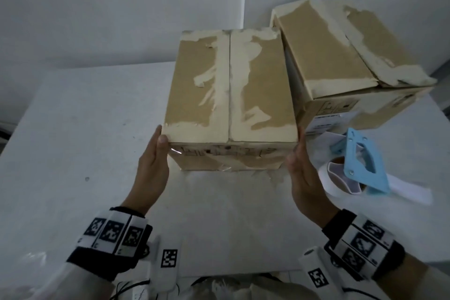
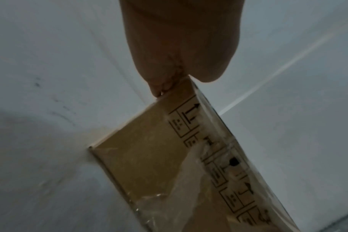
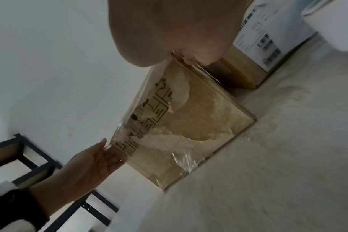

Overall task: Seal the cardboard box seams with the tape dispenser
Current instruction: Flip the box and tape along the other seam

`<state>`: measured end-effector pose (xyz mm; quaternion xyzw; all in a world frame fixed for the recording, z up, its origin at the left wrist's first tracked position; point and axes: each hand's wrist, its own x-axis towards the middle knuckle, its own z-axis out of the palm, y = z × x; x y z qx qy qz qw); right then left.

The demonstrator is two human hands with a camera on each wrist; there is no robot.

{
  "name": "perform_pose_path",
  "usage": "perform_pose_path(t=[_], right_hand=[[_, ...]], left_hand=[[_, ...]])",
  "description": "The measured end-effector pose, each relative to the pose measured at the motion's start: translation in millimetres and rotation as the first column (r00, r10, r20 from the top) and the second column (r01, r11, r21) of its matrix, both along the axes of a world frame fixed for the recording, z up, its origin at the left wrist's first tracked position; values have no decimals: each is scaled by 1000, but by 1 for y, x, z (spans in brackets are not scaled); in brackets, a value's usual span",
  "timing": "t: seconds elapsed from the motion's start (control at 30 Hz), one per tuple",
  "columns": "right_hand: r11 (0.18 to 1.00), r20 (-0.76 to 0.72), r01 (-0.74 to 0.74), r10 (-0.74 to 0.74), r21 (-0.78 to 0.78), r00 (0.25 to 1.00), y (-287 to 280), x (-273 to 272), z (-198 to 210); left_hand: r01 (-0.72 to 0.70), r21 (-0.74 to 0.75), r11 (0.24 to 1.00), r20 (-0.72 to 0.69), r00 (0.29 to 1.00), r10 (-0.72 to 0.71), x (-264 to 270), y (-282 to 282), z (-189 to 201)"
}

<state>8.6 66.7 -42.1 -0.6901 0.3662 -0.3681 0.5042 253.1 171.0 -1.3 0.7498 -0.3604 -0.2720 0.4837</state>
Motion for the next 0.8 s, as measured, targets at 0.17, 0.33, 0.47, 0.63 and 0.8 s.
perform_pose_path(t=[0.17,0.33,0.47,0.63,0.8], right_hand=[[990,-150,65,-83,-124,985,-13,-13,20],[769,-370,-167,-97,-617,924,-39,10,55],[719,-520,-355,-10,-598,854,-39,44,56],[703,-533,-340,-66,-625,843,-33,64,48],[619,-523,-348,-120,-704,844,-33,62,38]], left_hand=[[88,165,982,139,984,-112,9,6,3],[263,154,952,663,688,-297,15,-11,29],[377,292,879,739,494,-458,6,-38,34],[420,428,800,776,282,-564,-4,-48,20],[432,415,801,807,231,-543,-1,-44,13]])
